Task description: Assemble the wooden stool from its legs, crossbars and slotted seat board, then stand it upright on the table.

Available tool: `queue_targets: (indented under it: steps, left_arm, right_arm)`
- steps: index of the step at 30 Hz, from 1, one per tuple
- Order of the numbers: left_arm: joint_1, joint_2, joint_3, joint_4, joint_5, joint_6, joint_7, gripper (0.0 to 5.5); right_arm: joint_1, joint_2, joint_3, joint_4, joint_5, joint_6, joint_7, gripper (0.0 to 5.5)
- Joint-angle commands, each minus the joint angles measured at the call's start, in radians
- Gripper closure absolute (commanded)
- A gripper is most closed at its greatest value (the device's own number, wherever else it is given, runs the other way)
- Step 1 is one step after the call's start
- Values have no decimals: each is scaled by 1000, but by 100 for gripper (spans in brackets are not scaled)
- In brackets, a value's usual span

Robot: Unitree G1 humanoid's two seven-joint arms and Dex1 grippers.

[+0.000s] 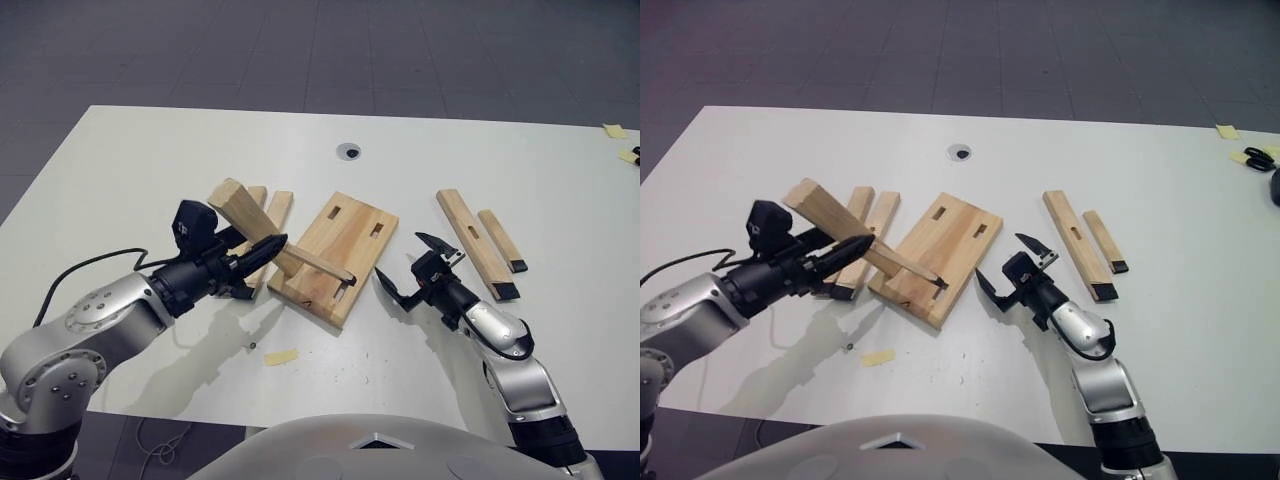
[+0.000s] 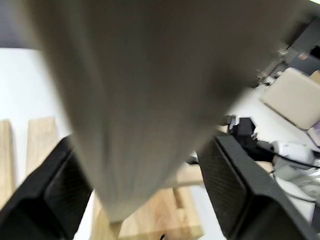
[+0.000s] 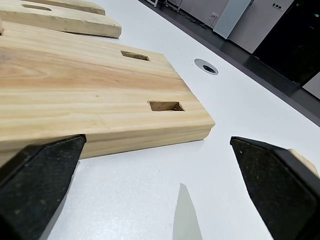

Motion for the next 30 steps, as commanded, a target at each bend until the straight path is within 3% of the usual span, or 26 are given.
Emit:
queue_targets:
  steps: [1, 8, 10, 13, 16, 19, 24, 30]
  left_arm:
    - [-170, 56, 82, 74, -226, -20, -5, 164]
    - [-365, 78, 120, 201, -348, -50, 14, 51]
    - [-454, 45, 104, 294, -295, -87, 77, 17]
    - [-543, 5, 82, 493, -113, -145, 219, 12]
    - [-454, 99, -44, 525, 228, -127, 162, 12]
    - [-235, 221, -209, 309, 461, -79, 19, 12]
    - [-12, 220, -101, 32, 338, -5, -95, 12]
    - [-42, 156, -85, 20, 330, 21, -104, 12]
  right_arm:
    - [-31, 10, -2, 44, -8, 1, -12, 10]
    - [-160, 6, 16, 198, -36, -21, -3, 10]
    - [-233, 22, 13, 278, -30, -42, -7, 10]
    - [-323, 36, 1, 388, -29, -83, -21, 10]
    - [-352, 42, -23, 432, -16, -114, -35, 10]
    - [-273, 42, -67, 388, 4, -125, -66, 10]
    - [-79, 39, -184, 265, 52, -119, -117, 10]
    - [-27, 23, -243, 212, 71, -98, -128, 10]
